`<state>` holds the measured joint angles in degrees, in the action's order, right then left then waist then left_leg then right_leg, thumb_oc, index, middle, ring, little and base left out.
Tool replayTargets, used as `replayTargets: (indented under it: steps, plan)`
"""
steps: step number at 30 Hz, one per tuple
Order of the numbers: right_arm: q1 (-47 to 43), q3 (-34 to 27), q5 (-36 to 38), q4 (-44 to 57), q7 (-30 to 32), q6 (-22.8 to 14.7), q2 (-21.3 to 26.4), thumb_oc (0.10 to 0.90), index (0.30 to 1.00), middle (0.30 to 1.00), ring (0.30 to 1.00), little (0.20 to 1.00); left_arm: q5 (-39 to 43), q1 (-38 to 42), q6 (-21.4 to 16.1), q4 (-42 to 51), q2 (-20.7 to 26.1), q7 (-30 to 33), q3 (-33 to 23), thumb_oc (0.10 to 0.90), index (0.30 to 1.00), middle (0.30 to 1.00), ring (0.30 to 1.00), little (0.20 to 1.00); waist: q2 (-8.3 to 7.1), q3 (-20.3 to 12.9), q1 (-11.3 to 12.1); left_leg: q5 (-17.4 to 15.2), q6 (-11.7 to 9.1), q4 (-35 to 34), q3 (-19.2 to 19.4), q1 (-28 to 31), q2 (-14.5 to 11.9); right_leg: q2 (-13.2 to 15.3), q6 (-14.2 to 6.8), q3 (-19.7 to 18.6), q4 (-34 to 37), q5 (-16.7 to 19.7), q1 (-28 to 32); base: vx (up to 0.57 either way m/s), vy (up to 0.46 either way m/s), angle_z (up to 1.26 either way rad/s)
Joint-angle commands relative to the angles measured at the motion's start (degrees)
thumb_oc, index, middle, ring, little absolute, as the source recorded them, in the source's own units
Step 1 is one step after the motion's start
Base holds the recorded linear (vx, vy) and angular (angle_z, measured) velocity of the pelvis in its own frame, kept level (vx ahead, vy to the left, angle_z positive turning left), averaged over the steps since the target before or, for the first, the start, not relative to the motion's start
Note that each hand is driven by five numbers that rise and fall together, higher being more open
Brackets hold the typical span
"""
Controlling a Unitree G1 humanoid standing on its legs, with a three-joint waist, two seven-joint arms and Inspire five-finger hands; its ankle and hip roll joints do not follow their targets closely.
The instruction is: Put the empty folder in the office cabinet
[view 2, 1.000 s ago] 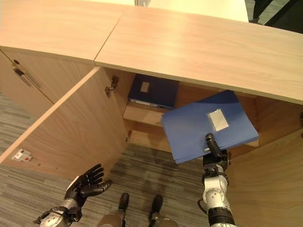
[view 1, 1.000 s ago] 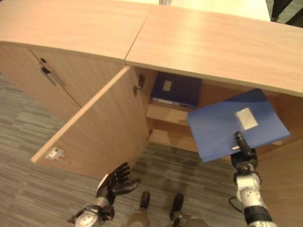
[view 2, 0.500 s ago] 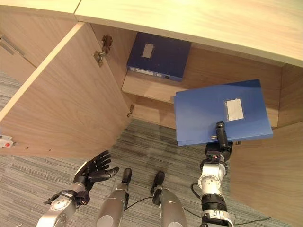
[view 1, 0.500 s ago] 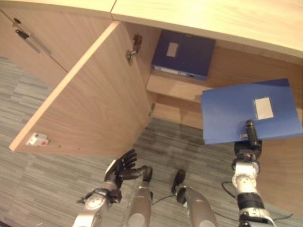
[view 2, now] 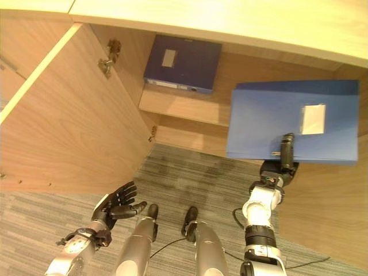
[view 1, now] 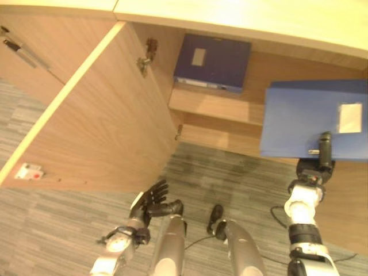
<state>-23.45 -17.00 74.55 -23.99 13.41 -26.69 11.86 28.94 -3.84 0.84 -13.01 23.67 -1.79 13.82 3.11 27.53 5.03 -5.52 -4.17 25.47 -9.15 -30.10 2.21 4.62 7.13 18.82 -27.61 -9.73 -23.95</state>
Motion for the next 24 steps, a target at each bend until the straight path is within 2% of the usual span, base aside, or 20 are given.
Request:
replayTargets:
  steps: [1,3,4,5,8,12,20,24]
  plan:
    - [-0.5,-1.3,-1.2,9.6,-1.5,-4.6,4.7,0.400,0.300,0.300,0.300,0.300,0.6,-3.8,-4.0,6.1,3.7,0.8,-1.4,0.800,0.900,0.900,0.900,0.900,-0.99,-3.6,2.8,11.1,0.4,-16.4,0.9,-0.8,0.5,-4.0,-5.4,-4.3,2.9,-7.2,7.4,0.09,0.038,-0.38]
    - [-0.6,-0.7,-1.0,9.4,-1.7,-4.6,4.3,0.400,0.300,0.300,0.300,0.300,0.7,-4.0,-4.4,5.8,3.6,1.0,-1.5,0.800,0.900,0.900,0.900,0.900,-1.19,-3.5,4.0,11.6,0.6,-21.7,0.3,0.8,0.0,-4.8,-5.5,-5.9,0.5,-8.7,7.3,0.13,0.078,-0.71]
    - [-0.3,-0.4,-0.7,9.9,-2.0,-4.6,3.2,0.400,0.300,0.300,0.300,0.300,1.1,-4.8,-4.4,6.0,3.5,0.9,-1.5,0.800,0.900,0.900,0.900,0.900,-0.83,-3.6,4.5,14.6,0.9,-22.6,-0.4,2.4,-0.6,-5.5,-5.8,-5.9,-1.3,-8.9,7.0,0.17,0.069,-0.68]
    - [-0.2,-0.4,-0.7,9.9,-2.0,-4.6,3.2,0.400,0.300,0.300,0.300,0.300,1.1,-4.8,-4.4,6.0,3.5,1.0,-1.5,0.800,0.900,0.900,0.900,0.900,-1.26,-3.8,4.2,13.7,0.8,-23.0,-0.6,2.9,-0.2,-5.3,-5.9,-6.6,-1.3,-9.7,7.3,0.13,0.087,-0.84]
    - [-0.2,-0.4,-1.6,10.9,-1.2,-4.9,2.6,0.400,0.300,0.300,0.300,0.300,1.3,-3.7,-4.4,5.5,3.6,1.2,-0.3,0.800,0.900,0.900,0.900,0.900,-1.15,-3.7,4.1,15.0,1.0,-20.0,0.6,1.0,0.3,-3.8,-5.3,-6.4,-4.9,-11.1,5.4,0.09,0.071,-0.27]
    - [-0.3,-0.1,-2.2,11.6,-0.3,-4.7,2.0,0.400,0.300,0.300,0.300,0.300,1.5,-3.1,-4.3,5.8,3.9,1.7,0.8,0.800,0.900,0.900,0.900,0.900,-1.43,-4.4,4.1,14.7,1.3,-17.4,1.3,-0.6,1.1,-2.7,-5.2,-7.0,-5.8,-12.1,4.5,0.09,0.077,0.11]
    - [-1.6,-0.1,-1.7,13.3,-0.4,-5.7,0.8,0.400,0.300,0.300,0.300,0.300,1.6,-3.1,-4.3,6.3,4.7,2.3,0.7,0.800,0.900,0.900,0.900,0.900,-1.66,-4.5,4.3,13.7,2.1,-16.0,1.3,-1.7,1.6,-2.0,-5.9,-6.8,-3.0,-11.3,5.1,0.06,0.039,0.01]
    - [-3.1,-0.1,-1.9,12.8,0.4,-6.5,2.0,0.400,0.300,0.300,0.300,0.300,1.3,-2.8,-4.4,6.4,5.2,2.5,0.9,0.800,0.900,0.900,0.900,0.900,-1.82,-4.6,4.5,13.0,2.3,-15.5,1.3,-2.0,2.1,-1.6,-6.2,-6.6,-1.9,-11.2,5.5,0.07,0.033,0.00]
